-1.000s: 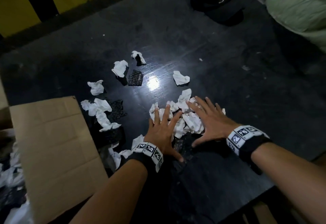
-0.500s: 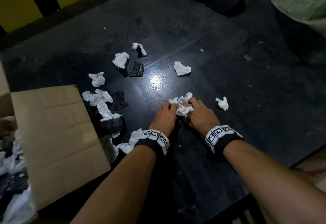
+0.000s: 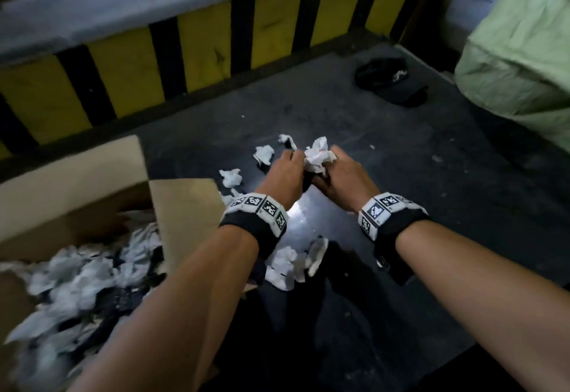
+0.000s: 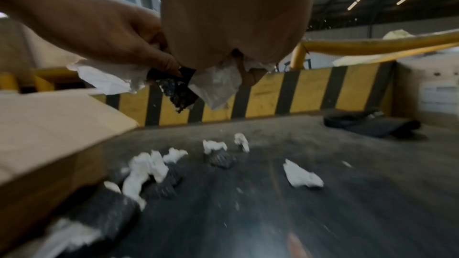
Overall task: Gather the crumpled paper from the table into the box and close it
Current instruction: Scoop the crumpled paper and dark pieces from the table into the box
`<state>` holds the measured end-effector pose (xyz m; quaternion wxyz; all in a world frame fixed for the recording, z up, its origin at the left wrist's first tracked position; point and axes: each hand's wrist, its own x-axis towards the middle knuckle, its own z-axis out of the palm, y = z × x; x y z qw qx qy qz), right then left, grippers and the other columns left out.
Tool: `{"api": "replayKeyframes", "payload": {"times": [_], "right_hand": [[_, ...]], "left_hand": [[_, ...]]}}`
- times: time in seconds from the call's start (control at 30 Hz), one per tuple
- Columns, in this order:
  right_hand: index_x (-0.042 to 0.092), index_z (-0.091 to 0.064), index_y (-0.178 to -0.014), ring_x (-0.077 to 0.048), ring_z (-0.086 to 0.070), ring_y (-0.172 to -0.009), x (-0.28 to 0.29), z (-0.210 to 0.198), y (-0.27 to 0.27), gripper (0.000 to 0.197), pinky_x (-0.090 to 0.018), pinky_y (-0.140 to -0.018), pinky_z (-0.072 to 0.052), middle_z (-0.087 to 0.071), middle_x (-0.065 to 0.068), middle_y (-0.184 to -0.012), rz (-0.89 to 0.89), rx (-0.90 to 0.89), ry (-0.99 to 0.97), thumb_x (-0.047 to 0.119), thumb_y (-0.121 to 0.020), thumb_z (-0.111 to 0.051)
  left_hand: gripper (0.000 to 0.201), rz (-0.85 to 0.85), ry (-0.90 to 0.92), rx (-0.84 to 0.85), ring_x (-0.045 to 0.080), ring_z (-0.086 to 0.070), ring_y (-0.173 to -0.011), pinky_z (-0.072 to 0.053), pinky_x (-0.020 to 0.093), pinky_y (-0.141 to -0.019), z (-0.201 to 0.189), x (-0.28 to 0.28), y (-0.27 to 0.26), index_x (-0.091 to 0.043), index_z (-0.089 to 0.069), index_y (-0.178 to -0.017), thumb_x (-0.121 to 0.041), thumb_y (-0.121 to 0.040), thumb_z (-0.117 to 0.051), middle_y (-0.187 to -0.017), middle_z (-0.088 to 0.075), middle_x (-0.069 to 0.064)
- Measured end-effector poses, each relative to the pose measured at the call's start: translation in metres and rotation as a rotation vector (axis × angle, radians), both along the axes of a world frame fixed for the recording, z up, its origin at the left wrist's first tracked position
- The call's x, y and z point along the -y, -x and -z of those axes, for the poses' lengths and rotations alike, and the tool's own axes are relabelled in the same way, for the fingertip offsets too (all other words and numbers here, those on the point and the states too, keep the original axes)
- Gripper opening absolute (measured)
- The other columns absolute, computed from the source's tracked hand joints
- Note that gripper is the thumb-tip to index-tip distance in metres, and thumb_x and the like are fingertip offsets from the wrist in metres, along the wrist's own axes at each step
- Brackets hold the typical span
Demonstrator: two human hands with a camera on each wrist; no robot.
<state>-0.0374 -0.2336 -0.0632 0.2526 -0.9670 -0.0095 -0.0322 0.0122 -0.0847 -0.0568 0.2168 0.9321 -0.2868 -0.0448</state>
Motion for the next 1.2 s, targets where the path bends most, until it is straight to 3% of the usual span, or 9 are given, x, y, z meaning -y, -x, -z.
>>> {"api": "replayKeyframes", "payload": {"times": [0.27,0.5,0.6,0.7,0.8,0.93,1.03,1.13,1.2], "right_hand": [[0.019,-0.061,-0.118,-0.038,-0.06,-0.097,-0.178,-0.09,-0.02,0.032,-0.045,-0.079,-0.051,-0.054,-0.012,-0.114,-0.241,0.158,-0.094,0.037,-0.092,-0.056],[0.017,-0.062,-0.118,-0.038,-0.06,-0.107,-0.343,-0.084,-0.006,0.034,-0.042,-0.09,-0.051,-0.057,-0.014,-0.119,-0.437,0.024,-0.103,0.032,-0.088,-0.061],[0.019,-0.057,-0.123,-0.038,-0.059,-0.11,-0.38,-0.061,0.001,0.039,-0.039,-0.09,-0.049,-0.05,-0.015,-0.13,-0.451,-0.153,0.056,0.031,-0.087,-0.064],[0.028,-0.05,-0.134,-0.04,-0.047,-0.13,-0.395,-0.034,0.002,0.054,-0.049,-0.104,-0.044,-0.024,-0.01,-0.156,-0.463,-0.382,0.294,0.038,-0.084,-0.068],[0.028,-0.046,-0.14,-0.04,-0.039,-0.136,-0.406,-0.034,0.001,0.059,-0.051,-0.106,-0.042,-0.016,-0.009,-0.16,-0.43,-0.45,0.414,0.041,-0.087,-0.068],[0.031,-0.043,-0.145,-0.036,-0.054,-0.124,-0.43,-0.024,-0.007,0.071,-0.04,-0.101,-0.048,-0.038,-0.016,-0.148,-0.499,-0.543,0.423,0.042,-0.081,-0.073],[0.035,-0.056,-0.136,-0.031,-0.054,-0.125,-0.443,0.002,-0.011,0.059,-0.039,-0.101,-0.047,-0.049,-0.009,-0.146,-0.576,-0.687,0.558,0.042,-0.079,-0.072],[0.049,-0.071,-0.092,-0.033,-0.065,-0.102,-0.431,0.067,-0.048,0.038,-0.051,-0.088,-0.054,-0.069,-0.002,-0.121,-0.574,-0.758,0.675,0.057,-0.056,-0.08],[0.051,-0.07,-0.084,-0.032,-0.067,-0.095,-0.42,0.069,-0.066,0.031,-0.052,-0.082,-0.057,-0.072,0.001,-0.113,-0.556,-0.755,0.609,0.061,-0.055,-0.076]], "left_hand": [[0.021,-0.22,0.05,0.155,0.036,-0.054,-0.098,-0.045,0.045,-0.088,-0.098,-0.189,0.025,-0.003,-0.048,-0.112,-0.005,-0.092,-0.054,-0.113,-0.049,0.017],[0.021,-0.367,0.057,0.244,0.034,-0.052,-0.086,-0.047,0.041,-0.078,-0.074,-0.362,0.078,0.007,-0.05,-0.11,-0.003,-0.092,-0.048,-0.104,-0.05,0.023],[0.051,-0.477,-0.066,0.057,0.046,-0.05,-0.113,-0.044,0.055,-0.098,-0.027,-0.411,0.087,0.008,-0.046,-0.129,-0.025,-0.09,-0.049,-0.126,-0.047,0.03],[0.071,-0.537,-0.208,-0.209,0.042,-0.036,-0.138,-0.035,0.048,-0.113,0.002,-0.445,0.095,-0.015,-0.026,-0.149,-0.036,-0.091,-0.062,-0.155,-0.02,0.02],[0.057,-0.586,-0.234,-0.332,0.036,-0.053,-0.125,-0.044,0.045,-0.106,0.012,-0.468,0.092,-0.032,-0.038,-0.138,-0.043,-0.088,-0.064,-0.157,-0.016,0.012],[0.038,-0.562,-0.366,-0.456,0.032,-0.06,-0.117,-0.047,0.04,-0.104,0.014,-0.477,0.081,-0.037,-0.062,-0.121,-0.051,-0.085,-0.065,-0.151,-0.026,0.009],[0.05,-0.422,-0.471,-0.603,0.028,-0.053,-0.128,-0.043,0.037,-0.105,0.021,-0.473,0.077,-0.029,-0.062,-0.132,-0.054,-0.089,-0.061,-0.147,-0.049,0.005],[0.054,-0.447,-0.549,-0.636,0.029,-0.063,-0.113,-0.048,0.036,-0.088,0.027,-0.478,0.07,-0.01,-0.064,-0.122,-0.054,-0.091,-0.057,-0.128,-0.064,0.012],[0.049,-0.49,-0.551,-0.582,0.03,-0.064,-0.109,-0.047,0.035,-0.083,0.02,-0.483,0.06,-0.007,-0.063,-0.12,-0.048,-0.095,-0.054,-0.122,-0.066,0.013]]}}
